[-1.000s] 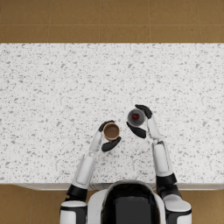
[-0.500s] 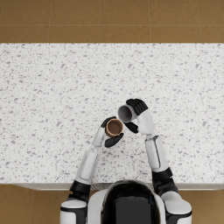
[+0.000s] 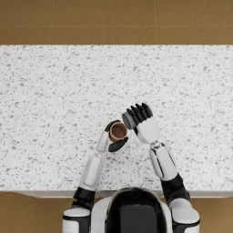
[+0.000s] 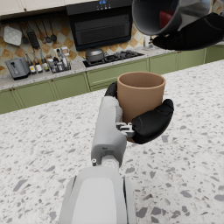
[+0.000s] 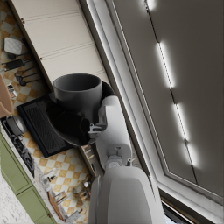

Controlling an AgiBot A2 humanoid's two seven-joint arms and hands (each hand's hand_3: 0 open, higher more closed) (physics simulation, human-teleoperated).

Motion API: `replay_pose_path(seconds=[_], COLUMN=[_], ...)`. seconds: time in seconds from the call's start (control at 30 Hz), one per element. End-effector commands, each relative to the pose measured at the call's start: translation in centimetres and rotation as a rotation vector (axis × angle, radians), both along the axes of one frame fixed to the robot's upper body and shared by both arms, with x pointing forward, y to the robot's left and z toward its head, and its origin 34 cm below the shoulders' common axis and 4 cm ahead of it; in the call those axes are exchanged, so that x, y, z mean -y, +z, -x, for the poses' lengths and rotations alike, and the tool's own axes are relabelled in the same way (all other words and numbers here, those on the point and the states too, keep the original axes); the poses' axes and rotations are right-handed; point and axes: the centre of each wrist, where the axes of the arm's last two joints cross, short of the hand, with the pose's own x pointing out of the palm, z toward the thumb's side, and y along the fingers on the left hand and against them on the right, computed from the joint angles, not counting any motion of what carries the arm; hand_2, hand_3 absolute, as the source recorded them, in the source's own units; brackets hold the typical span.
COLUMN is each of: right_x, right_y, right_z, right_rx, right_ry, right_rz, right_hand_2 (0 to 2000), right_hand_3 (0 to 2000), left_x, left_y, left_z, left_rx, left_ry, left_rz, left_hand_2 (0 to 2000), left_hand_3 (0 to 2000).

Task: Pick up two cups and pour the berry on the right into the cup on the left

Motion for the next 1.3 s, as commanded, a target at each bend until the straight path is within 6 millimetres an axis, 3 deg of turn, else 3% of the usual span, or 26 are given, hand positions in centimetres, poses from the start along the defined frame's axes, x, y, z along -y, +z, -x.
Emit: replay_pose_path(seconds=[0.03, 0.5, 0.63, 0.73, 0.93, 1.3], right_x=[-0.5, -0.1, -1.2, -0.1, -0.1, -0.1], right_y=[0.4, 0.5, 1.2, 1.0, -0.4, -0.7], right_z=[0.1, 0.3, 1.0, 0.5, 0.4, 0.4], right_rx=[0.024, 0.191, 0.279, 0.287, 0.267, 0.261], right_ry=[-0.003, -0.274, -0.315, -0.406, -0.421, -0.425], right_rz=[0.02, 0.304, 0.378, 0.424, 0.487, 0.496], right_hand_2=[2000, 2000, 2000, 2000, 2000, 2000], right_hand_3=[1280, 1280, 1280, 1280, 1280, 1280], left_x=[0.3, -0.4, 0.2, 0.0, -0.3, -0.4], left_y=[0.6, 1.0, 0.5, 0.8, -0.2, -0.3], left_z=[-0.1, -0.4, -1.2, -1.2, -0.7, -0.6], left_rx=[0.021, 0.027, 0.0, 0.01, -0.018, -0.022], left_ry=[-0.009, 0.031, 0.021, 0.029, 0.042, 0.038], left_rz=[0.007, 0.032, 0.029, 0.036, 0.033, 0.031], left_hand_2=[2000, 2000, 2000, 2000, 2000, 2000], left_hand_3=[1280, 1280, 1280, 1280, 1280, 1280])
